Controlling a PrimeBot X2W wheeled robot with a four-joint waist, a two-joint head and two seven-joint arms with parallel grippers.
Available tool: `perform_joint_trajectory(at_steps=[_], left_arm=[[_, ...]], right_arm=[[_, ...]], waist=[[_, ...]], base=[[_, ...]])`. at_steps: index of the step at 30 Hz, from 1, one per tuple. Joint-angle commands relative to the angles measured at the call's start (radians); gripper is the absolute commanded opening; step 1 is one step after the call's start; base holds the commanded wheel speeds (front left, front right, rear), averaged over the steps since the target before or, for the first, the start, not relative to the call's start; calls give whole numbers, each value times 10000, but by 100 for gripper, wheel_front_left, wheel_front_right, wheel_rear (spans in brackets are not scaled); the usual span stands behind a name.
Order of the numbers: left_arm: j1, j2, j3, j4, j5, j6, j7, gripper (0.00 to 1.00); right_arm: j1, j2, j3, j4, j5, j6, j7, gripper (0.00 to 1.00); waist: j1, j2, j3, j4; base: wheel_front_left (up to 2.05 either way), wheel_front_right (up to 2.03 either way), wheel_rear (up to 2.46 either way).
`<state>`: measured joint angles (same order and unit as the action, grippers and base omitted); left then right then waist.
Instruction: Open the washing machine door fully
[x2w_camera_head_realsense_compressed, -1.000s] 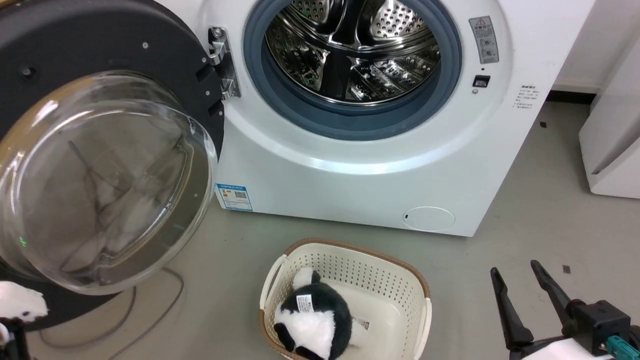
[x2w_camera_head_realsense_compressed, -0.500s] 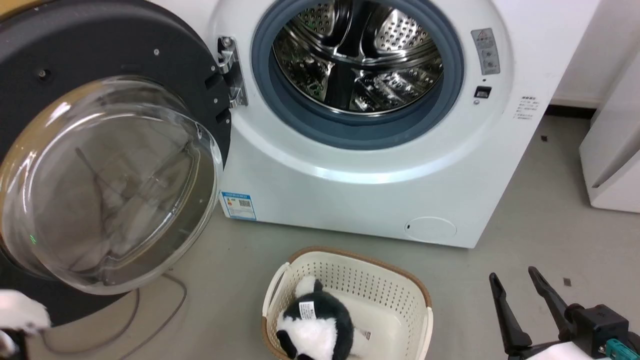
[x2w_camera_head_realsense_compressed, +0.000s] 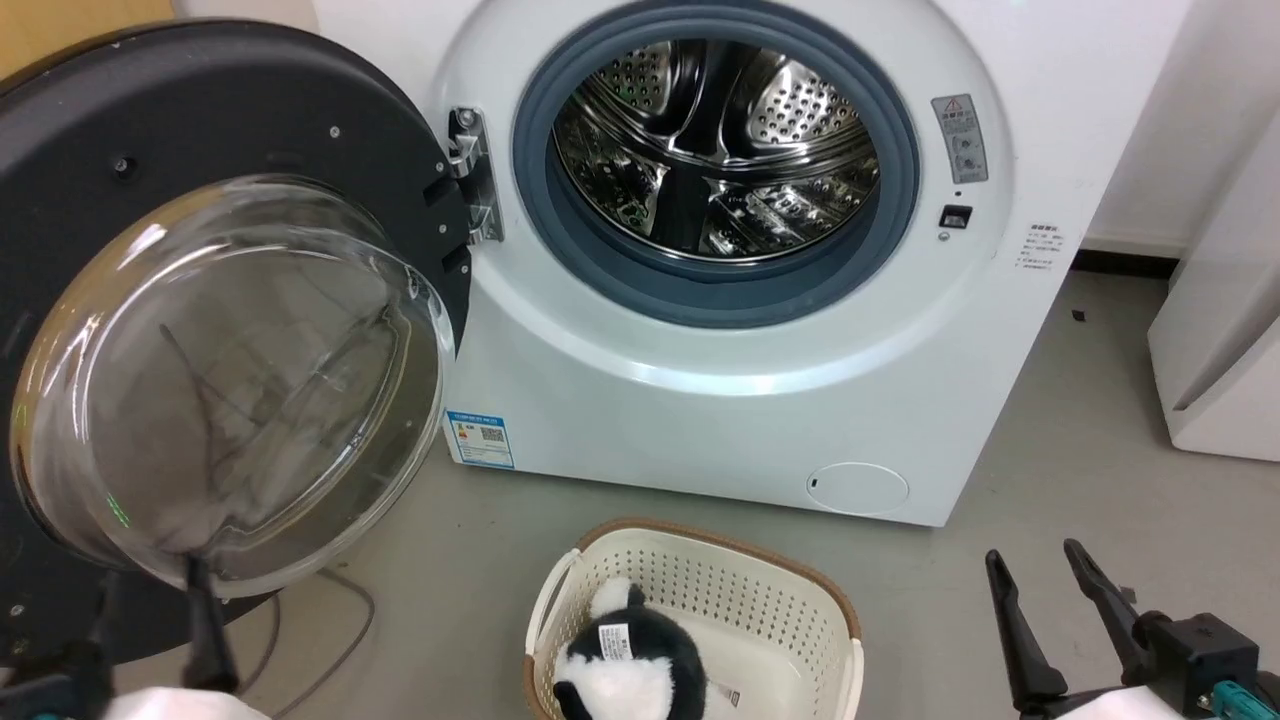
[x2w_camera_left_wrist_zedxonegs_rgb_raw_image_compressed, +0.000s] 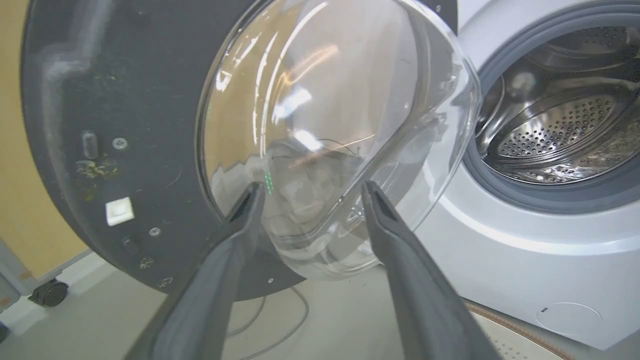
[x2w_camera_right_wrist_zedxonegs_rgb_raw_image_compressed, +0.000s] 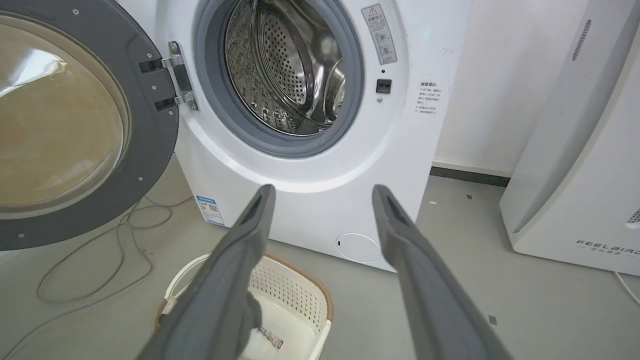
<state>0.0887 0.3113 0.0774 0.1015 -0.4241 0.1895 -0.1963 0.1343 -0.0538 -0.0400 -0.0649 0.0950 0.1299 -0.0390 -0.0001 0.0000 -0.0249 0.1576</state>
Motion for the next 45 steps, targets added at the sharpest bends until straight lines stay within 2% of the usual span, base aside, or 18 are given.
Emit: perform_joint_trajectory(at_steps=[1, 7, 12, 18, 26, 39, 40, 45], left_arm=[[371, -110, -300, -566, 295, 139, 115, 100], [841, -383, -1267, -1366, 925, 322, 568, 100], [698, -663, -2249, -1496, 1246, 42, 738, 100], [219, -591, -3024, -1131, 1860, -218, 663, 100], [-217, -774, -3156, -834, 1779, -246, 522, 100], [-224, -795, -3160, -696, 1570, -200, 484, 100], [-110, -792, -3171, -712, 1619, -215, 536, 0], [-129, -842, -3110, -720, 1691, -262, 589, 0]], right_arm=[[-33, 36, 18, -3, -107, 8, -33, 100], [-29, 36, 66, -113, -272, 8, 43, 100], [2, 36, 148, -190, -387, 8, 151, 100], [89, 36, 187, -271, -430, 8, 258, 100], [213, 36, 321, -338, -465, 8, 346, 100], [134, 36, 489, -289, -451, 8, 349, 100], [111, 0, 475, -287, -415, 0, 341, 0], [68, 1, 471, -260, -430, 0, 343, 0]], waist=[[1, 0, -71, -49], [1, 0, -167, -239], [1, 0, -257, -535], [1, 0, -313, -1056], [1, 0, -242, -1524], [1, 0, -114, -1612], [1, 0, -113, -1614], [1, 0, -101, -1614]], base=[[0, 0, 0], [0, 0, 0], [0, 0, 0], [0, 0, 0], [0, 0, 0], [0, 0, 0], [0, 0, 0], [0, 0, 0]])
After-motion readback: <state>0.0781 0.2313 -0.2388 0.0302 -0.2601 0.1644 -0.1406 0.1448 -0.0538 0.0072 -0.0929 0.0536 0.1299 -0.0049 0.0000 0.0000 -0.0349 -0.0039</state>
